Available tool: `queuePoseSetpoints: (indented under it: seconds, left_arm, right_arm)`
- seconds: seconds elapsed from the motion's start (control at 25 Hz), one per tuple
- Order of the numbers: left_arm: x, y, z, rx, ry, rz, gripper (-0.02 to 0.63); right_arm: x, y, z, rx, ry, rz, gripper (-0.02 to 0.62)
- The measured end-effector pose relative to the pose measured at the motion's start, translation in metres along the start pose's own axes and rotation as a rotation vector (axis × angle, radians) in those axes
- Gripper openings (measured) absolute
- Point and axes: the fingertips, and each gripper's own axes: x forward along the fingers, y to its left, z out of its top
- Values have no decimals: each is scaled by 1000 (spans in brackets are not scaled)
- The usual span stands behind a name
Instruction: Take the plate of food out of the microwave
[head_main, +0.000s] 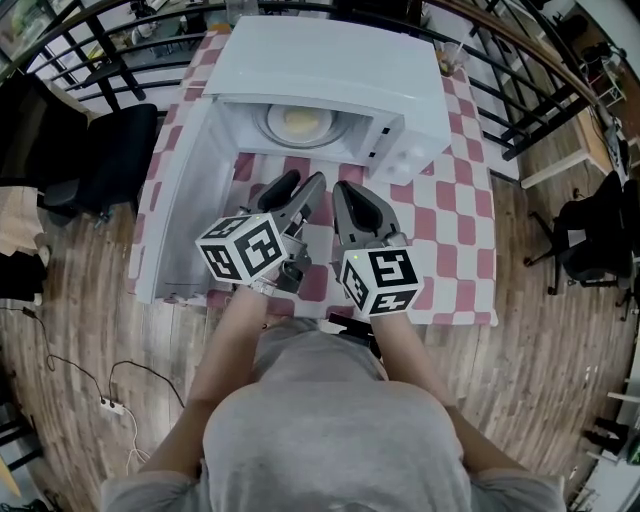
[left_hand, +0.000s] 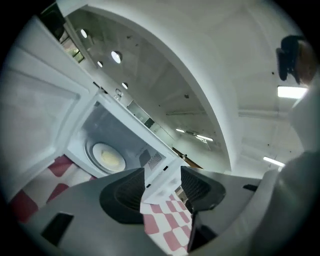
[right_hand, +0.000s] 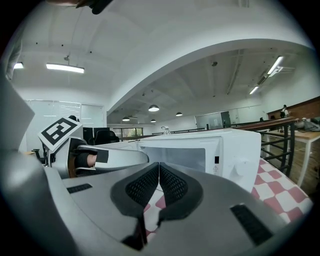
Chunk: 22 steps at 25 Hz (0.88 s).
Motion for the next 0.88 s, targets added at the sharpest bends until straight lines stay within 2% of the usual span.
queuePoseSetpoints:
  seconds: [0.16, 0.36, 0.44, 0.6, 0.76, 0.88]
  left_arm:
    - [8, 16, -3, -47, 20, 11, 230]
    - [23, 29, 3, 3, -29, 55, 233]
    - [31, 34, 1, -4, -27, 71, 233]
    - [46, 53, -6, -83, -24, 118, 235]
    - [59, 73, -10, -152, -25, 159, 289]
    - [69, 86, -14, -221, -25, 169, 301]
  right_arm:
    - [5, -2, -9, -2, 22, 1, 26]
    - [20, -8, -13, -32, 27, 3, 26]
    - [28, -13, -15, -42, 31, 1, 26]
    - [39, -24, -26, -38, 53, -9, 26]
    - [52, -31, -38, -26, 86, -4, 26]
    - [60, -34, -45, -12, 104, -1, 26]
